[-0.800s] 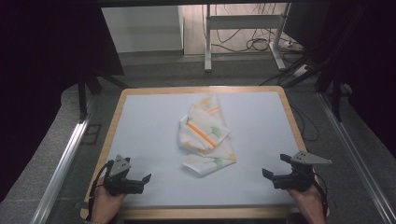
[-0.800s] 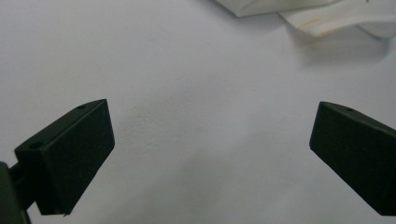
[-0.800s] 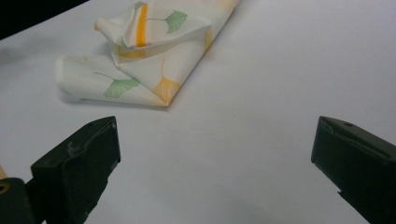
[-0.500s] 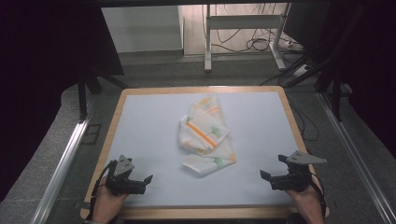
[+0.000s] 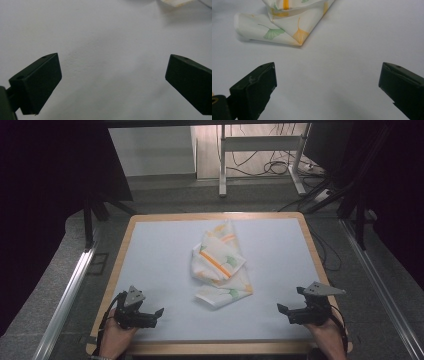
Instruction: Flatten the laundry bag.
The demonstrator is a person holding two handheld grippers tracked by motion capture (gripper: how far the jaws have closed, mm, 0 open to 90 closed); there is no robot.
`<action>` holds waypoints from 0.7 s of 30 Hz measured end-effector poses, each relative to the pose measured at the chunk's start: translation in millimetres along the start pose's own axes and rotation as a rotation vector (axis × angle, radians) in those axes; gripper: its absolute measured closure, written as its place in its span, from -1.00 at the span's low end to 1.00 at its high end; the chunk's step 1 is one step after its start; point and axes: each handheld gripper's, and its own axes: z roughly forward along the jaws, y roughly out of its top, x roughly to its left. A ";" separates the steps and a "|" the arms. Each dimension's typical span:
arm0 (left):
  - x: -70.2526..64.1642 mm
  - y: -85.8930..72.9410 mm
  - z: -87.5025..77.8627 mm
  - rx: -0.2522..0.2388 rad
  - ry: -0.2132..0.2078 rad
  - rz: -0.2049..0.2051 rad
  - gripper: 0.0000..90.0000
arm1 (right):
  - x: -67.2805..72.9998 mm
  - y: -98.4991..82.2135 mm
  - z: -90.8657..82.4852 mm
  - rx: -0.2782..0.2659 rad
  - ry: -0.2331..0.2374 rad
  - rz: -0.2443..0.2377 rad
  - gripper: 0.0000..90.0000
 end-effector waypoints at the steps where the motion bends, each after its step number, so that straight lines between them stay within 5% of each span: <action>1: -1.2 0.2 0.7 0.005 0.001 0.007 -1.00 | 0.3 0.0 0.2 0.001 -0.001 -0.002 -0.97; 4: -4.2 1.3 1.5 0.011 0.002 0.038 -1.00 | 0.9 0.2 0.6 0.005 -0.002 -0.006 -0.97; 21: -15.4 17.3 -0.5 -0.052 -0.075 0.061 -0.79 | 4.0 0.9 3.9 0.016 -0.016 -0.022 -0.96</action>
